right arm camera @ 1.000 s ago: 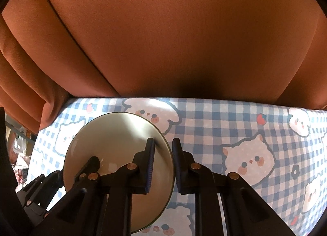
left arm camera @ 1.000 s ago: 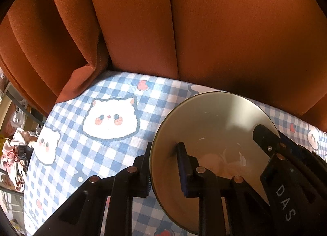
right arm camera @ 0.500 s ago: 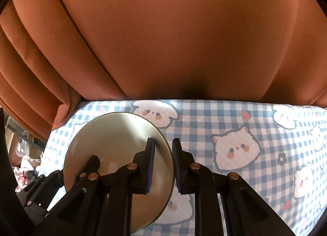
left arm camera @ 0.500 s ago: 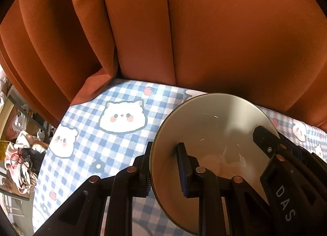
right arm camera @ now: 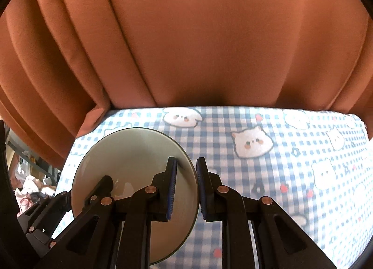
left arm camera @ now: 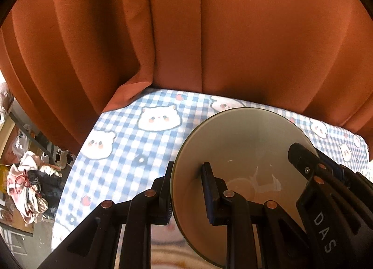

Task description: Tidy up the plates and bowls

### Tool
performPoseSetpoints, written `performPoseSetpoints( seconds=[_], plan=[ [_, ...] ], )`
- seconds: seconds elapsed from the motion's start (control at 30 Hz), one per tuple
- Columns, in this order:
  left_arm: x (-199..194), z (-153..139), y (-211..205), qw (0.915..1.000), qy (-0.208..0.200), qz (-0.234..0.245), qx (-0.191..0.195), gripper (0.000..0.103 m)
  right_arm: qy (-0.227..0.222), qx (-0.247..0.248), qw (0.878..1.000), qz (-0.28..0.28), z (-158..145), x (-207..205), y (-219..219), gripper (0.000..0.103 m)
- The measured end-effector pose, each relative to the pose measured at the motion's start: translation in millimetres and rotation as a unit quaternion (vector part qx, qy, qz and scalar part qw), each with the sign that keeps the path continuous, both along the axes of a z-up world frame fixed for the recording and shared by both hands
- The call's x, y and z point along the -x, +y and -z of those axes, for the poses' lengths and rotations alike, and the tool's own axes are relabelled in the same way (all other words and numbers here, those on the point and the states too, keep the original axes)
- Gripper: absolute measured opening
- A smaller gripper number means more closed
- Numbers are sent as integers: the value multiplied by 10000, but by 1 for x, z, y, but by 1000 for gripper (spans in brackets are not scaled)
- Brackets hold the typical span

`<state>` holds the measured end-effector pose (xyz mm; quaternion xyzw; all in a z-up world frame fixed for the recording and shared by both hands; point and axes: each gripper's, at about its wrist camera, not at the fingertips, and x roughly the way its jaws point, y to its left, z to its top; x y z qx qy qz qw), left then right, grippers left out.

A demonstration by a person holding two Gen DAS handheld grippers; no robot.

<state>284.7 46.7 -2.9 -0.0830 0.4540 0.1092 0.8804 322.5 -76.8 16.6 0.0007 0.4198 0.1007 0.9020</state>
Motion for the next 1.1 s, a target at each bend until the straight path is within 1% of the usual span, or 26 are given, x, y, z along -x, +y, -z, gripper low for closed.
performPoseSetpoints(
  seconds=[0.27, 0.57, 0.83, 0.97, 1.1],
  plan=[
    [54, -8, 3, 9996, -75, 283, 7, 20, -5, 39, 9998, 185, -9, 63, 6, 21],
    [99, -12, -16, 9964, -140, 830, 61, 20, -44, 110, 9978, 648, -14, 129, -9, 21],
    [135, -13, -54, 9929, -126, 1171, 154, 20, -81, 229, 9941, 1057, -15, 175, -45, 21],
    [151, -11, -78, 9933, -153, 1140, 75, 20, -91, 167, 9937, 1103, -13, 191, -68, 21],
    [163, -7, -102, 9946, -143, 1026, 23, 21, -107, 90, 9948, 1007, -7, 203, -92, 21]
  ],
)
